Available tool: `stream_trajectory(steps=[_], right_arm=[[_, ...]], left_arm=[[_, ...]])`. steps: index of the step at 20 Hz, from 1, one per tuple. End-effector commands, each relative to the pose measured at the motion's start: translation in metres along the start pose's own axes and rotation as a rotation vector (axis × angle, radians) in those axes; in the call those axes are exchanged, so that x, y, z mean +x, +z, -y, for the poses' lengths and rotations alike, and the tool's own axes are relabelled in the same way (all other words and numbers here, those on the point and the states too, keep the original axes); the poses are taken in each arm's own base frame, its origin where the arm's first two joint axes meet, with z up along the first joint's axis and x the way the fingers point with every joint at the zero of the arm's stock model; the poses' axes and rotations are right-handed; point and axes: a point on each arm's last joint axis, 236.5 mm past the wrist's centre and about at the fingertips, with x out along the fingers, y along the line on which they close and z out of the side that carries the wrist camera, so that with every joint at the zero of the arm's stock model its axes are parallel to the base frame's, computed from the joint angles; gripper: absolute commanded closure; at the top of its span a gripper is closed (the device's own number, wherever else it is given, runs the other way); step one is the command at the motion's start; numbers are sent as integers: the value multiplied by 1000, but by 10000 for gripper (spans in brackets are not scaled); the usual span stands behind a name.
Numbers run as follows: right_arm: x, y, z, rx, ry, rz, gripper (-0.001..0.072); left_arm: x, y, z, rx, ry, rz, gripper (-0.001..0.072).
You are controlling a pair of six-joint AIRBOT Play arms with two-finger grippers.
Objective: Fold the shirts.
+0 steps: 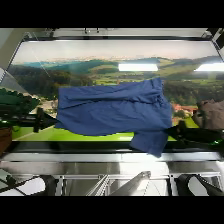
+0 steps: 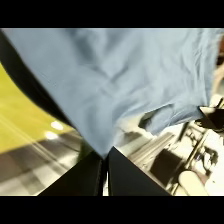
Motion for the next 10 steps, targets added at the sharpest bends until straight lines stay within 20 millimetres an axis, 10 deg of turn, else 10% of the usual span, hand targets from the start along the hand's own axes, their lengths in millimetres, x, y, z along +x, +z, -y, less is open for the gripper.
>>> stream_trajectory(steps=[1,5,10], right_arm=[[-54,20,-11,-44,30,177,695],[-72,30,-28,-95,67,264,695],[-77,38,-51,-138,160,308,695]], left_arm=[[-57,5,15,18,-4,150,675],[-90,13,15,20,13,267,674],[-63,5,15,18,-2,136,674]])
